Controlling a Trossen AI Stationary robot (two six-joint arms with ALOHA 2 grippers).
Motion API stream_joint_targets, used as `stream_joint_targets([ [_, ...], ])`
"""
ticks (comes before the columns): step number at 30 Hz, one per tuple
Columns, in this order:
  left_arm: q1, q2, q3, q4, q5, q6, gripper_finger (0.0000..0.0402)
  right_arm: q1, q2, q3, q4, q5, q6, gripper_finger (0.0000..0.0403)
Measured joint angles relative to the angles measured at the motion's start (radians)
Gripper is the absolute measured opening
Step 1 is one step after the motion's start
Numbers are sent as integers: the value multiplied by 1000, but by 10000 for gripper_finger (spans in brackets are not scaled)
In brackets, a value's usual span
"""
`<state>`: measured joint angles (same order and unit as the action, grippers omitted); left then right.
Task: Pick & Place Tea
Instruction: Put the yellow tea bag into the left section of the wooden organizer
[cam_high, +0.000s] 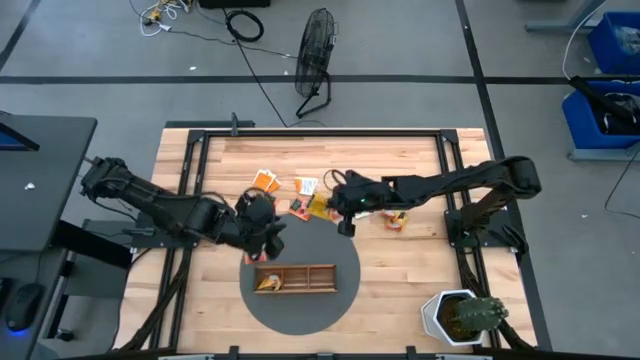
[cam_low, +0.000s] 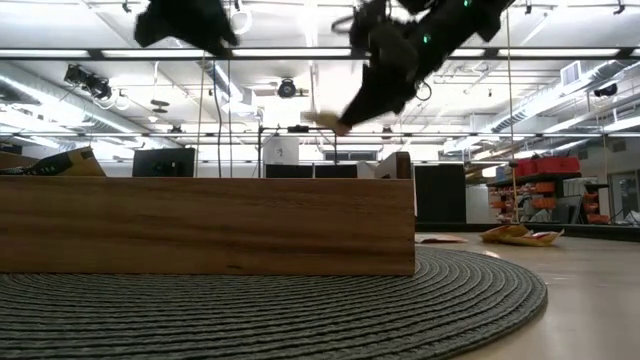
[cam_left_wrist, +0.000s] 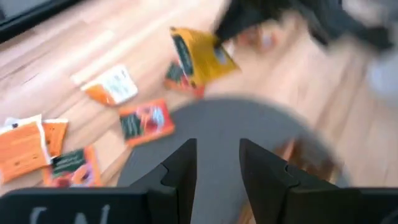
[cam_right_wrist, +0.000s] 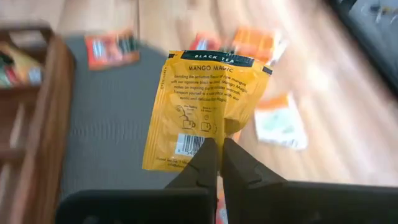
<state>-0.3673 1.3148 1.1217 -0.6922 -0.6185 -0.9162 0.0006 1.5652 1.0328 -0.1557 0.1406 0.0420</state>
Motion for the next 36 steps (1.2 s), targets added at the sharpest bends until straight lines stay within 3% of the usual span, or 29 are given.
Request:
stream_joint_targets([
  [6, 145, 0, 0, 237, -3, -126, 124, 1, -83, 0, 10, -1, -15, 2],
  [14, 302, 0, 0, 463, 225, -96, 124, 2, -143, 0, 64, -73, -45, 2],
  [21, 360, 0, 0, 471, 374, -86, 124, 11, -159, 1, 93, -78, -46, 2],
  [26, 364, 0, 0, 475, 390, -87, 124, 16, -161, 1, 93, -77, -47, 2],
  [32, 360, 0, 0, 444, 505, -94, 124, 17, -161, 1, 96, -25, -34, 2],
  [36, 346, 0, 0, 388, 526, -120, 124, 16, -161, 1, 111, 15, -31, 2],
])
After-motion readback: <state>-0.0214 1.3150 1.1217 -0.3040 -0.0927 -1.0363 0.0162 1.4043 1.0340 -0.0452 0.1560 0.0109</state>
